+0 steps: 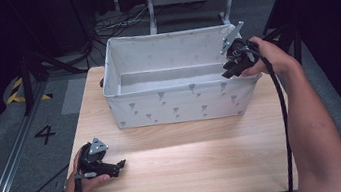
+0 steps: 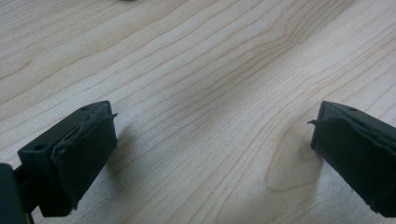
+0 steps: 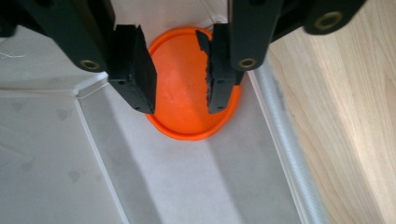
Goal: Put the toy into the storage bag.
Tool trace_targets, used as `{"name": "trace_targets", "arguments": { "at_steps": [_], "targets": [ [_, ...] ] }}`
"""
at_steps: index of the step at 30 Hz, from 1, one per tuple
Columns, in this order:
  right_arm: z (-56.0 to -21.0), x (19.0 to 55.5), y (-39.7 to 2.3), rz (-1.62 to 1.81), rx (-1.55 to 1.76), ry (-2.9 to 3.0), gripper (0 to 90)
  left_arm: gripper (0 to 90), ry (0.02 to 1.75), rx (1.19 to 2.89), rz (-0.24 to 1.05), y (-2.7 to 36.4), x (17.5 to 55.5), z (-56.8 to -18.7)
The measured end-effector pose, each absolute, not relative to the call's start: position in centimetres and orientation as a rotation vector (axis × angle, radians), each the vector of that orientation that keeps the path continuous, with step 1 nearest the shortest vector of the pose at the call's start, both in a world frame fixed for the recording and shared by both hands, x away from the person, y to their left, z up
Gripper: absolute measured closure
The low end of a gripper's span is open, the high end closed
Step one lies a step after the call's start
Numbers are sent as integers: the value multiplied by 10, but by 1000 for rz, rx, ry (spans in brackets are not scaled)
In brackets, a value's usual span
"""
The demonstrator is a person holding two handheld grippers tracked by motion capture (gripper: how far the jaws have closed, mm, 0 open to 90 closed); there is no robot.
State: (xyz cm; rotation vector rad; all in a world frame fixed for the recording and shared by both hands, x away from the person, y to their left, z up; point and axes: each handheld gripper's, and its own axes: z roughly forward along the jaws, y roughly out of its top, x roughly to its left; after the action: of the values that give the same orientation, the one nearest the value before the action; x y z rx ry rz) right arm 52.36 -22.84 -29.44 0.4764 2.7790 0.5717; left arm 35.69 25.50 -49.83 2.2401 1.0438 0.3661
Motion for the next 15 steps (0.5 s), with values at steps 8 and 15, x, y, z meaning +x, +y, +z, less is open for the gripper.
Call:
{"name": "trace_targets", "arguments": {
  "at_steps": [8, 15],
  "targets": [
    [-284, 506, -240, 784, 561, 2631, 450, 5, 1043, 2241, 366, 255, 357, -498],
    [-277, 489, -247, 859, 633, 2492, 333, 5, 1044, 2240, 365, 255, 357, -498]
  ]
}}
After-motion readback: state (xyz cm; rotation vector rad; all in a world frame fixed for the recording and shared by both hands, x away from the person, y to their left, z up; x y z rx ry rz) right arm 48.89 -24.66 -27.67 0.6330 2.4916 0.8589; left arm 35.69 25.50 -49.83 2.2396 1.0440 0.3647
